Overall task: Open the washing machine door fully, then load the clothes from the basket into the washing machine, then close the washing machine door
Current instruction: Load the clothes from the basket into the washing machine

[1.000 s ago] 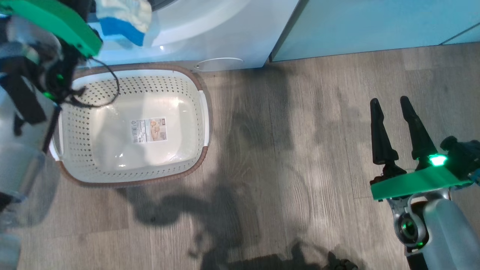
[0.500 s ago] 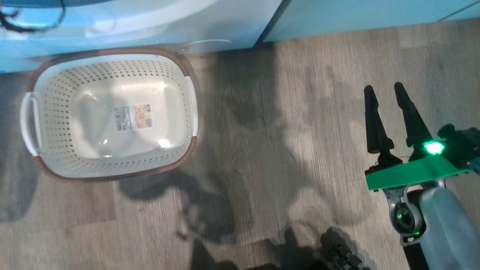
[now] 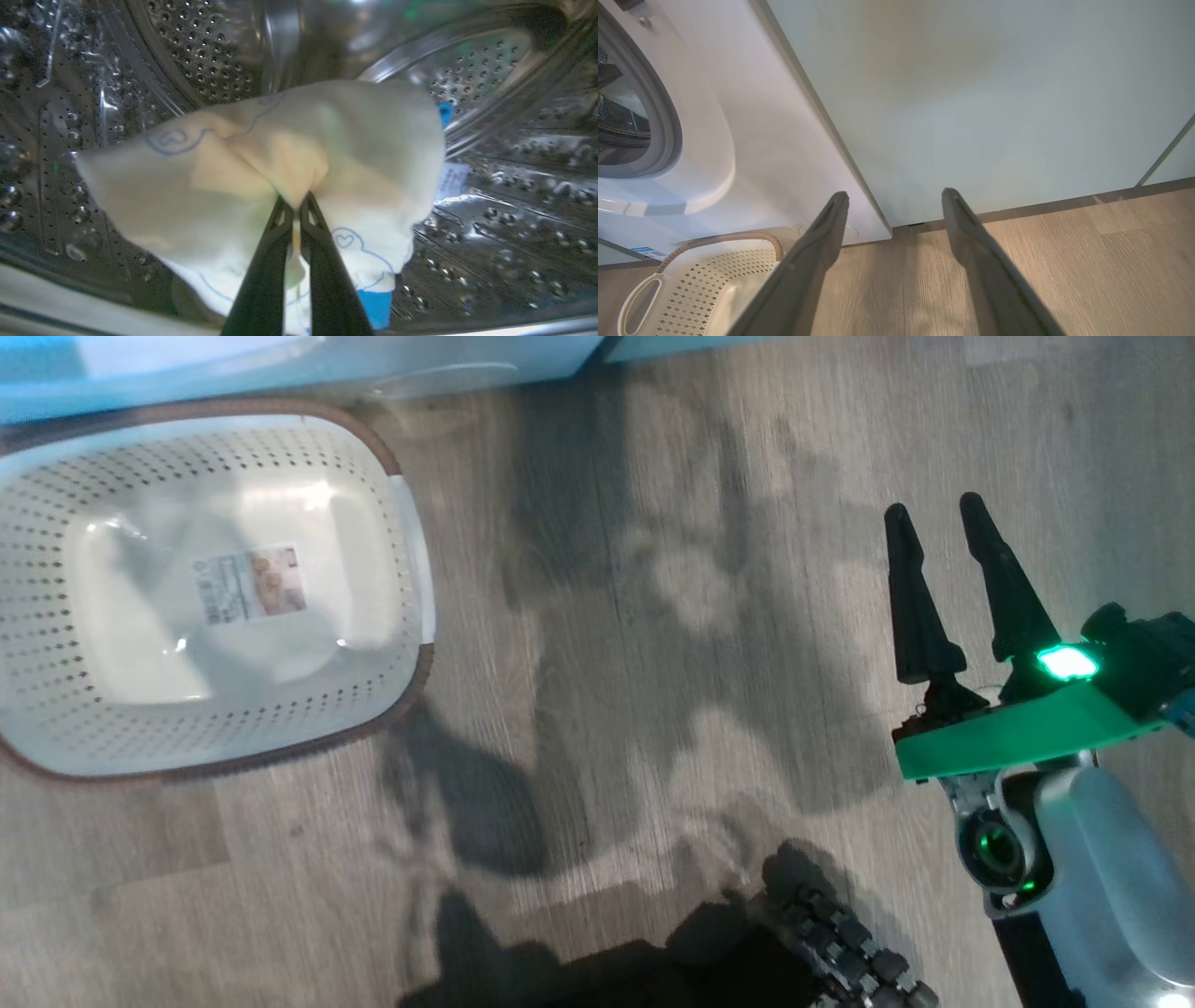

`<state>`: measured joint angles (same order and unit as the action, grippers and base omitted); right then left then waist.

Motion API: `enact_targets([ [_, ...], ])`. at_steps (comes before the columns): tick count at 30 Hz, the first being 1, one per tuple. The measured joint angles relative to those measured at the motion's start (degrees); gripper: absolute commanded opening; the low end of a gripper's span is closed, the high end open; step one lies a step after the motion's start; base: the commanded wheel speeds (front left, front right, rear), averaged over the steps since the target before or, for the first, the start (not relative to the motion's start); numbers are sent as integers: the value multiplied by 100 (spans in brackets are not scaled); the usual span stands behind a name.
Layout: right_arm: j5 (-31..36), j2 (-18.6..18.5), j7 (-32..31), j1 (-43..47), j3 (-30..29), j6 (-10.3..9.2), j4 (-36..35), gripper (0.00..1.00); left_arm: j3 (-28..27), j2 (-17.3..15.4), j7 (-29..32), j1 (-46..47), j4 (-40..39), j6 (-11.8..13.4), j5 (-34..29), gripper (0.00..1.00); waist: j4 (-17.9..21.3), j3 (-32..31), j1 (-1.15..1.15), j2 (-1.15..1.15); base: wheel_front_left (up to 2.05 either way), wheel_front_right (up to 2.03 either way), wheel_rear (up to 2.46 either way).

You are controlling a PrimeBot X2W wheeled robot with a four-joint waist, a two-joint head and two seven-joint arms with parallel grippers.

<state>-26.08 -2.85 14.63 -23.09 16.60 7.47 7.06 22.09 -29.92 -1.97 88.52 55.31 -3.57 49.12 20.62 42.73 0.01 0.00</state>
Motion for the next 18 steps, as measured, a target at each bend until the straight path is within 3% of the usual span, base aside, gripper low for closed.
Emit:
enact_targets([
  [13,-76,1,0,-132,60,0,-22,100,58,-25,-620,890,1073,-118,-242,0,209,314,0,0,0,0,0],
  [14,-75,1,0,-134,60,0,-22,100,81,-12,-563,895,1165,-136,-244,20,207,312,0,0,0,0,0],
  [15,-75,1,0,-137,59,0,-22,100,138,2,-494,894,1254,-148,-267,20,203,308,0,0,0,0,0],
  [17,-75,1,0,-138,51,0,-21,100,248,25,-363,894,1357,-240,-289,62,195,295,0,0,0,0,0],
  [18,-74,1,0,-139,46,0,-21,100,305,41,-292,893,1400,-243,-325,97,189,284,0,0,0,0,0],
])
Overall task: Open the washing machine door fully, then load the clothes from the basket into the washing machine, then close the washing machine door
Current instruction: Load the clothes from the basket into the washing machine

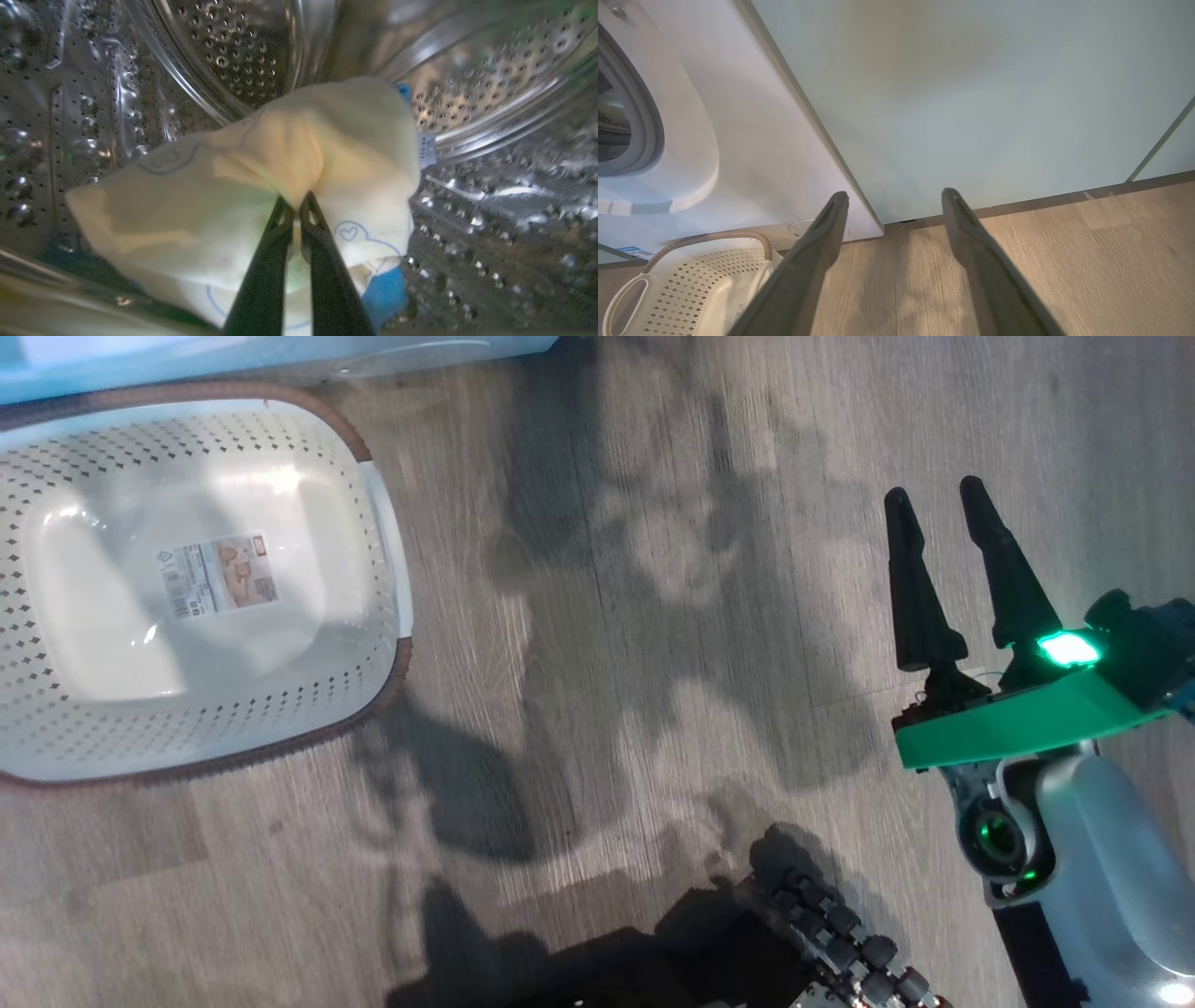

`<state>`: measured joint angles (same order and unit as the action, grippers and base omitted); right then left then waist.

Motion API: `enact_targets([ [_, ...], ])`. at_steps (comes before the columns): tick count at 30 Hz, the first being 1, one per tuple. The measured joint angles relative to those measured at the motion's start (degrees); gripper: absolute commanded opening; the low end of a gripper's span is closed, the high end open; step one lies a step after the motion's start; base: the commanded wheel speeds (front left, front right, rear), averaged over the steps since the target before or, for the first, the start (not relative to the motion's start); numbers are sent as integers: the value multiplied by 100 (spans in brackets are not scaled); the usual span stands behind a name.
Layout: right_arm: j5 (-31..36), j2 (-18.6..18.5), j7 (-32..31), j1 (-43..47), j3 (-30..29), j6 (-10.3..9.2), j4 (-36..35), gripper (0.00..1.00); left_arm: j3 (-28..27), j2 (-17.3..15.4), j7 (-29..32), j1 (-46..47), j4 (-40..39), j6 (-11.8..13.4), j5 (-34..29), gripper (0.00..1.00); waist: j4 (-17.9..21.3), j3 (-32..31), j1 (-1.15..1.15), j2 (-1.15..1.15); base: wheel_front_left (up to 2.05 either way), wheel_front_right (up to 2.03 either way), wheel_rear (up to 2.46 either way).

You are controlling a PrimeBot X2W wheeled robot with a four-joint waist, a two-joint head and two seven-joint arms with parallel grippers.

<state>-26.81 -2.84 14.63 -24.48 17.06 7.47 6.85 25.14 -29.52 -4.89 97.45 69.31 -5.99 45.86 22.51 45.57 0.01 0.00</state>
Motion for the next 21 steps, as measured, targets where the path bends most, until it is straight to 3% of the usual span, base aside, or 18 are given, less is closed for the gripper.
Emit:
enact_targets([
  [7,13,0,0,16,-89,0,36,100,382,216,372,-482,125,-136,-54,100,-123,-312,-1,0,0,0,0],
  [12,73,0,0,121,-182,0,98,100,589,364,393,-995,-222,-142,130,100,-228,-641,-1,0,0,0,0],
  [21,326,0,0,644,-338,0,281,100,1006,407,-90,-2509,-793,-143,408,100,-442,-1468,-2,0,0,0,0],
])
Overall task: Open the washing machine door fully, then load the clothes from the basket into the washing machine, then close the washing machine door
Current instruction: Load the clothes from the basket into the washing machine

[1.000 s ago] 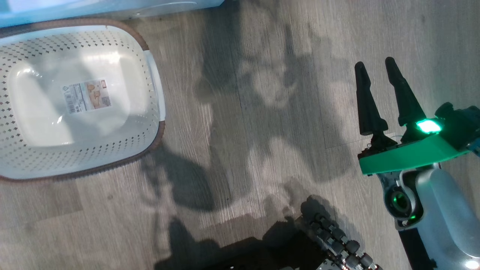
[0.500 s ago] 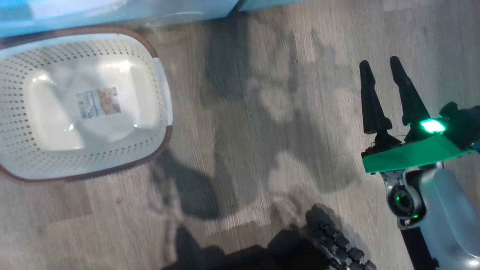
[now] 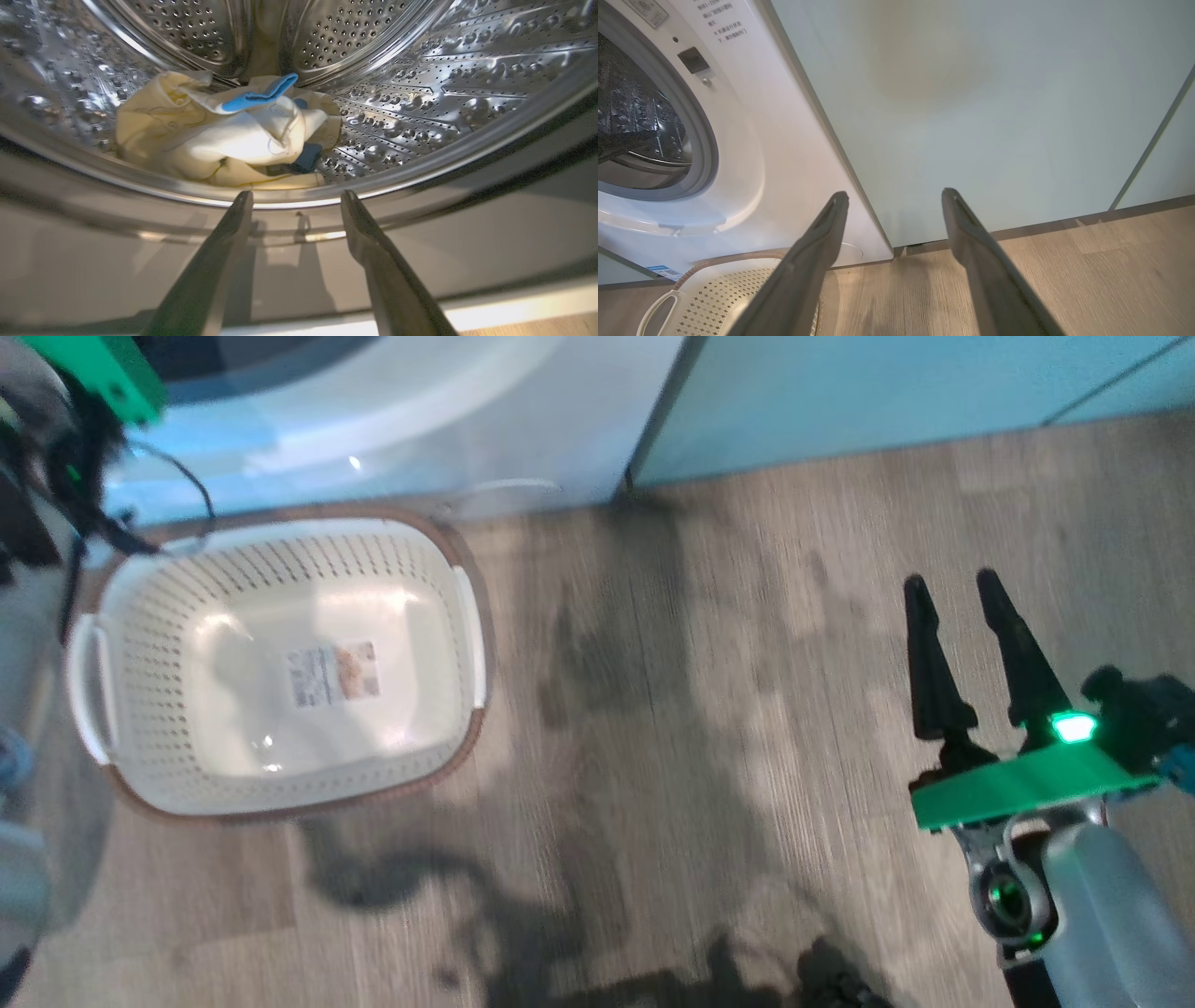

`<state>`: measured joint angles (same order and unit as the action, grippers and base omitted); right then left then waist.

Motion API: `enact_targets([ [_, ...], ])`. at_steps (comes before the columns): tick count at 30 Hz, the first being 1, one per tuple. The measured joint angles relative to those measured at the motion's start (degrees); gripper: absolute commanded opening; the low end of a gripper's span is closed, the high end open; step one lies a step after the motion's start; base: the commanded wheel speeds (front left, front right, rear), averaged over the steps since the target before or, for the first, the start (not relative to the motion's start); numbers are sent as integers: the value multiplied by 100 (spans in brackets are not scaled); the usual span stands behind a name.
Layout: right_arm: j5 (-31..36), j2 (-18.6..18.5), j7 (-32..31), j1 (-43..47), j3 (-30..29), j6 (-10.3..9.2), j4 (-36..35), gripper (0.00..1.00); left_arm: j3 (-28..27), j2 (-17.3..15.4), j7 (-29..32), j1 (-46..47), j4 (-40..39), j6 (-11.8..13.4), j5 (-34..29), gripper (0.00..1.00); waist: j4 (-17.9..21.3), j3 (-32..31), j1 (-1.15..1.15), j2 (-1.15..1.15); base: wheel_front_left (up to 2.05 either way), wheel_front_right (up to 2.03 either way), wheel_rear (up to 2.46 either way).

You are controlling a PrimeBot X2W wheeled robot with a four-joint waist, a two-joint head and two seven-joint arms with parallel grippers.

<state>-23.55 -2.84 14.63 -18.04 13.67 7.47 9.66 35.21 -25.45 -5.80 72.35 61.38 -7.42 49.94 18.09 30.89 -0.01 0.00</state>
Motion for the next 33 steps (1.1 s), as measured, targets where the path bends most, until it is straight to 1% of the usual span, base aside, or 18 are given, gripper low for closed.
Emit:
enact_targets([
  [3,94,0,0,174,-99,0,42,100,59,38,-321,-442,-144,0,53,100,-83,-302,0,0,0,0,0],
  [4,94,0,0,174,-99,0,42,100,59,38,-321,-442,-144,0,53,100,-83,-302,0,0,0,0,0],
  [10,146,-26,-1,552,-212,0,104,100,189,215,-698,-1411,-452,-3,187,100,-286,-890,0,0,0,0,0],
  [13,145,-66,-1,677,-252,0,108,100,174,227,-793,-1818,-504,3,209,100,-406,-1143,0,0,0,0,0],
  [15,145,-78,-1,748,-260,0,110,100,99,219,-844,-2024,-567,58,207,100,-490,-1296,0,0,0,0,0],
  [19,145,-124,-1,902,-319,0,110,100,-303,191,-859,-2415,-964,185,134,100,-653,-1579,0,0,0,0,0],
  [28,142,-222,-1,1236,-394,0,122,100,-1344,199,-860,-3845,-2215,679,-613,100,-911,-2146,0,0,0,0,0],
  [33,135,-237,-1,1448,-459,0,100,100,-1756,263,-860,-4623,-2710,692,-923,100,-985,-2456,0,0,0,0,0],
])
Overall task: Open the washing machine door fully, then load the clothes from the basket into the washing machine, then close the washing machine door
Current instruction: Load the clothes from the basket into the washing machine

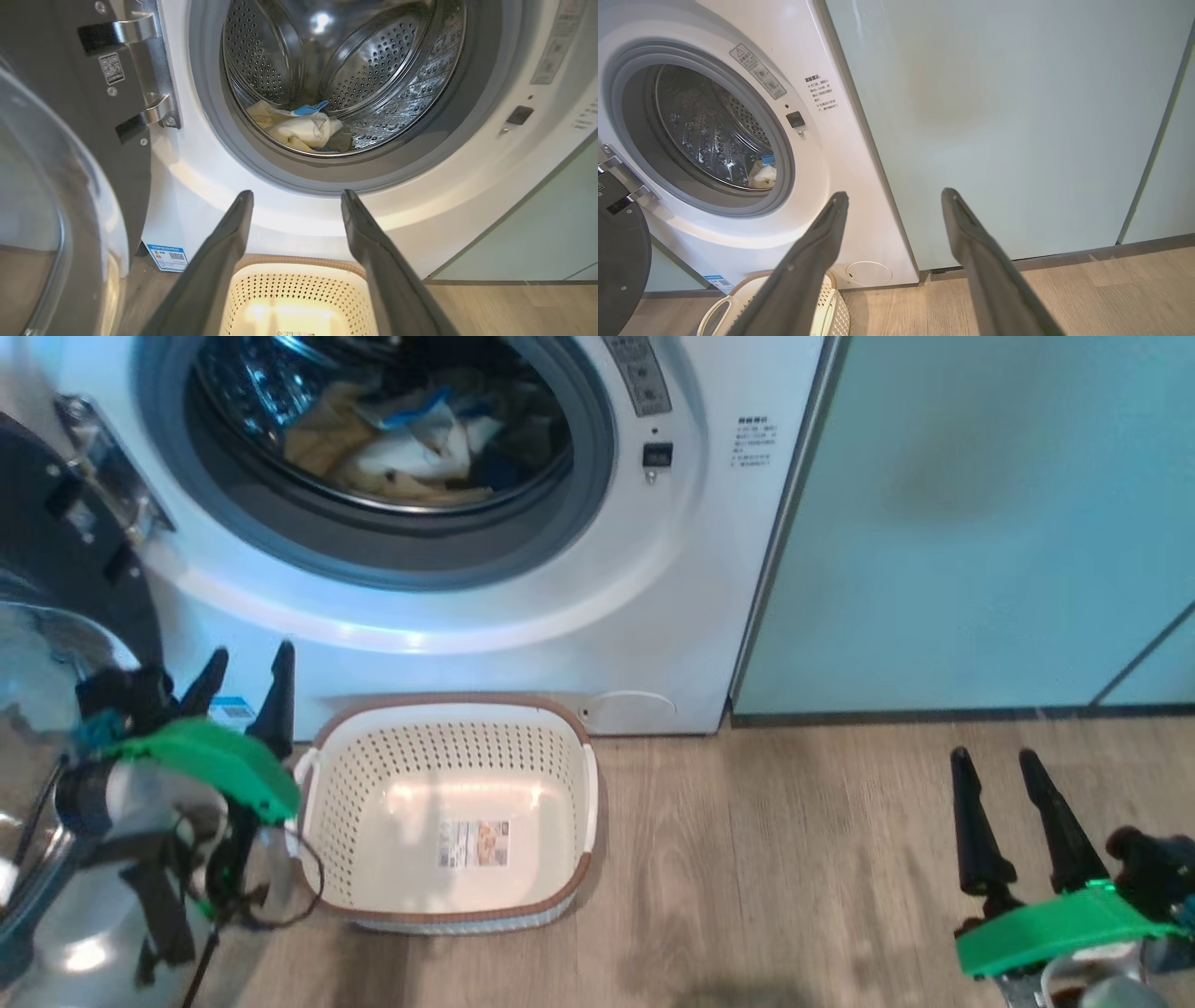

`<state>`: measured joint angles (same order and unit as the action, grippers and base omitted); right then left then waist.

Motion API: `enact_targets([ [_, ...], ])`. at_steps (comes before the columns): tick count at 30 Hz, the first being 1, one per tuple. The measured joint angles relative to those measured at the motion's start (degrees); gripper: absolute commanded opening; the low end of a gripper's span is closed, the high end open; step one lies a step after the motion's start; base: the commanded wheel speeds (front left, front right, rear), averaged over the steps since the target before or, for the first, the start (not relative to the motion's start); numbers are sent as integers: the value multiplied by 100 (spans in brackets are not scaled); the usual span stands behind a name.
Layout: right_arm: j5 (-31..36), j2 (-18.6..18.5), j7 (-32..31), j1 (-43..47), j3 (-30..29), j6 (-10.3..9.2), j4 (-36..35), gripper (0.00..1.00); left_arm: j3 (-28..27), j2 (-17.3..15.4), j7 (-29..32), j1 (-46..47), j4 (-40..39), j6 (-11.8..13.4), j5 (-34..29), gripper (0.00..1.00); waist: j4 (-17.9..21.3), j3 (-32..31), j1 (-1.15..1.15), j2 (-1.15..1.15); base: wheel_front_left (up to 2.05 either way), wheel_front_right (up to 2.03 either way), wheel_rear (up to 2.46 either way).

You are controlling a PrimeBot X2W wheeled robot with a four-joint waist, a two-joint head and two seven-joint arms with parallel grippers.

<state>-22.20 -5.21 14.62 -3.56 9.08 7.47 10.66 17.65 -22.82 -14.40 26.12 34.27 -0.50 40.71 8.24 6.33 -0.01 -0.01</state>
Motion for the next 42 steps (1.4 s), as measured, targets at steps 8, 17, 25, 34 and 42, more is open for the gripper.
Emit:
enact_targets([
  [8,0,-13,0,297,-171,0,-36,100,-638,51,0,-945,-587,-5,-609,100,-143,-437,0,0,0,0,0],
  [17,1,-14,0,477,-325,0,-112,100,-1232,186,0,-1786,-1023,-145,-989,100,-246,-680,0,0,0,0,0],
  [25,2,-16,0,580,-386,0,-136,100,-1714,407,0,-2050,-1213,-446,-1303,100,-271,-760,1,0,0,0,0],
  [34,2,-16,0,580,-409,0,-137,100,-1947,557,0,-2131,-1203,-597,-1529,100,-268,-773,1,0,0,0,0],
  [42,2,-20,0,580,-413,0,-138,100,-2070,661,0,-2130,-1204,-673,-1603,100,-257,-757,1,0,0,0,0],
])
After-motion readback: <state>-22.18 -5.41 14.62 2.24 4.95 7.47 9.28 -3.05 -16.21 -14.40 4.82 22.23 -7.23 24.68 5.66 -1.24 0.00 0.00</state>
